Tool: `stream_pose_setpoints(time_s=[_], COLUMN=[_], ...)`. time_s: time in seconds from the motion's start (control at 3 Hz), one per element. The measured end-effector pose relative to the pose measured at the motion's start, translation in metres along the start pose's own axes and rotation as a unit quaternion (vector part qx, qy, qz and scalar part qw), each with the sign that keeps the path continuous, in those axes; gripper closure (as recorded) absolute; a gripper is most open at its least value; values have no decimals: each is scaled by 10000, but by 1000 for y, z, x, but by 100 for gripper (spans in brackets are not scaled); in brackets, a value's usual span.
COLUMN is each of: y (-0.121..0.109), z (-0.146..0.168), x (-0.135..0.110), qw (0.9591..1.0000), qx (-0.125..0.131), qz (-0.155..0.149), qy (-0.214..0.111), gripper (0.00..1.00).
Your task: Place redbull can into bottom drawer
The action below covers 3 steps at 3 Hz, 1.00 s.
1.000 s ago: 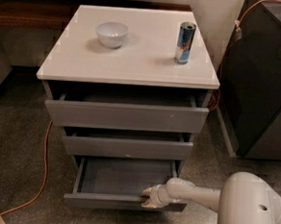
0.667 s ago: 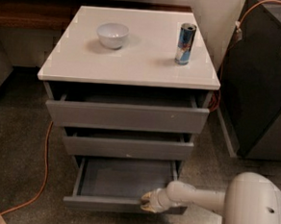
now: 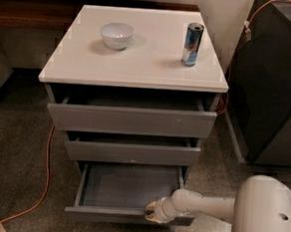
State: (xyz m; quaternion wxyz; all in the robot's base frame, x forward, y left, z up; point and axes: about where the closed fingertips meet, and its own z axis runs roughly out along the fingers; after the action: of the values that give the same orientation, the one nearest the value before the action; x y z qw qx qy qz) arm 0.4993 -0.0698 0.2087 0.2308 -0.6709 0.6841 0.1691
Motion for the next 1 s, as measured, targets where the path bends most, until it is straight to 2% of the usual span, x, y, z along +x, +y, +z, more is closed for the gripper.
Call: stream_pose_setpoints(time_s=[0.33, 1.0], y=[1, 5], z=[-1, -32], x=[-1, -21], qw=[10000, 9998], qx=[3, 140], qz=[-3, -106], qy=[2, 32], gripper=[98, 53])
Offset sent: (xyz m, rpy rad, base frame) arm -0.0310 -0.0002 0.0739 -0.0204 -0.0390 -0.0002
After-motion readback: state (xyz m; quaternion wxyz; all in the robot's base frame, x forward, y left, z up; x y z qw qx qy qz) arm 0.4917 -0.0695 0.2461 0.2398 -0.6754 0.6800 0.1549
